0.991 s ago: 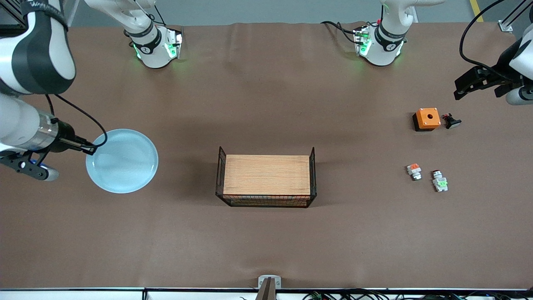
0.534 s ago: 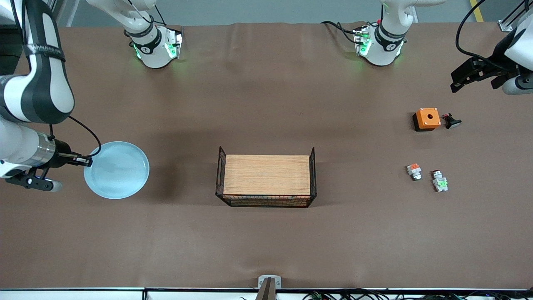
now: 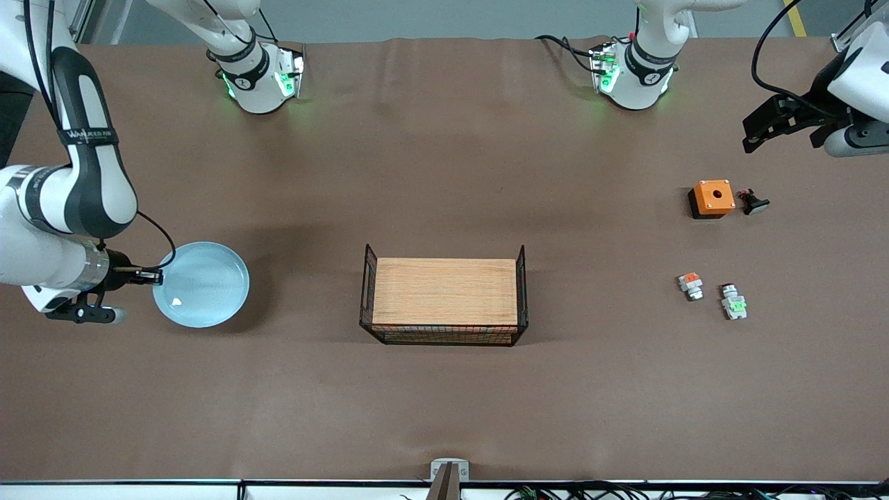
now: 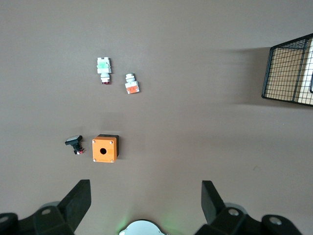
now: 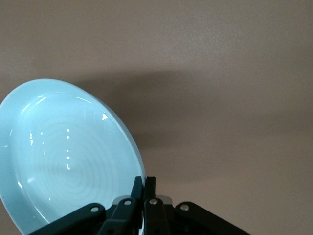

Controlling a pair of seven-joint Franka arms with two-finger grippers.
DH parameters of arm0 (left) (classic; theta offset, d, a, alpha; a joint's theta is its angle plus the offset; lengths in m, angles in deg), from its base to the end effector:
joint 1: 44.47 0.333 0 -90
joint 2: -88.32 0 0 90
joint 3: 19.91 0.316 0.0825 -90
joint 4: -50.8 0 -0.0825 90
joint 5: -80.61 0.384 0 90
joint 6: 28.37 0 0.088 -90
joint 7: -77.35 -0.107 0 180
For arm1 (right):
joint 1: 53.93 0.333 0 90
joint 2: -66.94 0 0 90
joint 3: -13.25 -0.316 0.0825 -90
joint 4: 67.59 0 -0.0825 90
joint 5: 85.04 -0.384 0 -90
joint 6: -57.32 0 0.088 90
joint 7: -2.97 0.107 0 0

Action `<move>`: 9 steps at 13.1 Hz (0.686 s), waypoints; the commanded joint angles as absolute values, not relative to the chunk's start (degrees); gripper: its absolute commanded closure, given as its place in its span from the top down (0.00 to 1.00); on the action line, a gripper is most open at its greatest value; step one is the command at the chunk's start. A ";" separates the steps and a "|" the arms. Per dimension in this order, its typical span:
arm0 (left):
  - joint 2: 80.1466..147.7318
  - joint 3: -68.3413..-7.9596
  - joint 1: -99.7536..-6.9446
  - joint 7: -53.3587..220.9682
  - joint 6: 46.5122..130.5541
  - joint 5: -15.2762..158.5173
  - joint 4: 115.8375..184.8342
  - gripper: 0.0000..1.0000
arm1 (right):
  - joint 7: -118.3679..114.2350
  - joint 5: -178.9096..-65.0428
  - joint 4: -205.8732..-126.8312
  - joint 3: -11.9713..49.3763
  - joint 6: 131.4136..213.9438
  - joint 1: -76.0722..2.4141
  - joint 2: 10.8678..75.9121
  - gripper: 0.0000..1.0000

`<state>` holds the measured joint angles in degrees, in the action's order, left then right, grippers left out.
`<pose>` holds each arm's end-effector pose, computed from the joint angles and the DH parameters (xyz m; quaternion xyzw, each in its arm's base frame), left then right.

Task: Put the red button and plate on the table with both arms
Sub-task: 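Carry the blue plate off the tray with the right gripper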

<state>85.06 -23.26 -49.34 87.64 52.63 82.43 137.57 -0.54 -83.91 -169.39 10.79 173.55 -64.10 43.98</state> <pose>0.5149 -0.0716 0.6678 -0.9994 -0.0203 0.0189 0.0207 0.6268 -0.0880 0.3220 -0.9967 0.0326 0.0738 0.0072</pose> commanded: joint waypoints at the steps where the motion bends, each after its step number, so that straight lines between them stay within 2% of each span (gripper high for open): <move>1: 83.75 -21.14 -50.98 88.16 52.84 81.67 138.78 0.99 | -3.36 -84.78 -170.78 9.74 176.40 -65.79 42.96 0.00; 9: 84.45 -21.14 -50.45 88.08 53.99 81.49 138.51 0.99 | -9.25 -84.78 -170.78 9.74 181.06 -68.43 35.75 0.00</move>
